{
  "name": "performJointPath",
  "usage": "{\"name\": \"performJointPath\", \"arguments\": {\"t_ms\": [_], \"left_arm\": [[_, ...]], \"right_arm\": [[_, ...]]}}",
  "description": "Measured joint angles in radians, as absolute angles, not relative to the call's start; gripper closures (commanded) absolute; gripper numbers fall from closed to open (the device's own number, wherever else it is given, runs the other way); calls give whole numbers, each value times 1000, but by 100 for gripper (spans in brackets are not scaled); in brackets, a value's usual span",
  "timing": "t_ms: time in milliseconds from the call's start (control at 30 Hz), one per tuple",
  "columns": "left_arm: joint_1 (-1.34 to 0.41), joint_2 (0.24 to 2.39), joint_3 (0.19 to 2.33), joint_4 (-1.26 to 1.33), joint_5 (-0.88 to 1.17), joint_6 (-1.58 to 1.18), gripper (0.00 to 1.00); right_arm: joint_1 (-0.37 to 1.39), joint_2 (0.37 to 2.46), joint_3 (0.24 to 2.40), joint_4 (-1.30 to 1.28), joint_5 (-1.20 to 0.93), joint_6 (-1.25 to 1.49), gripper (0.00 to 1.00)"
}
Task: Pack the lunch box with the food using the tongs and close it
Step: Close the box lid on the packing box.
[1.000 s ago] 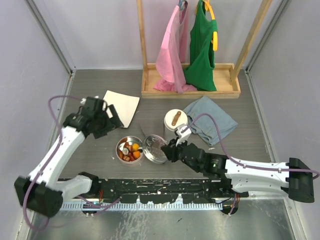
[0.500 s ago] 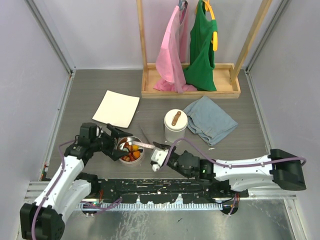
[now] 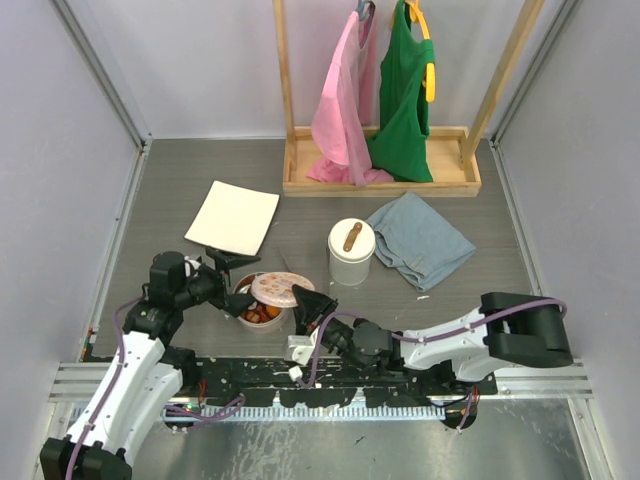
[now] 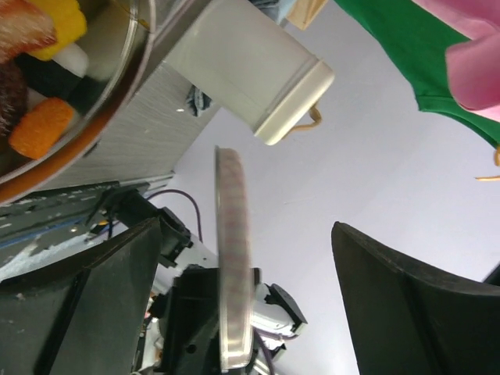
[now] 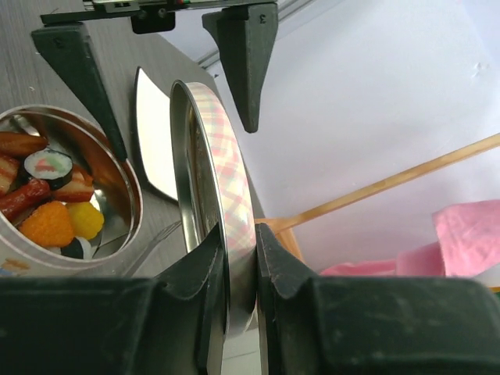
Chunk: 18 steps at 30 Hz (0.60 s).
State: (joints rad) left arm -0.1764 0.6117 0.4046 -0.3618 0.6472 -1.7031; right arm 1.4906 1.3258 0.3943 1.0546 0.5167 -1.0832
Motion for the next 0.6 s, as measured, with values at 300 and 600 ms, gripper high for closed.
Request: {"name": "performJointPath", "arguments": {"t_ms": [300,600], "left_arm": [[-176,570,402,-316,666,-1772,49],[-176,555,394,-262,682,-1747,78]], "right_arm": [[1541,1516,410,1289,557,-1262,91],[1546,1522,434,1338,570,-1289,76]]}}
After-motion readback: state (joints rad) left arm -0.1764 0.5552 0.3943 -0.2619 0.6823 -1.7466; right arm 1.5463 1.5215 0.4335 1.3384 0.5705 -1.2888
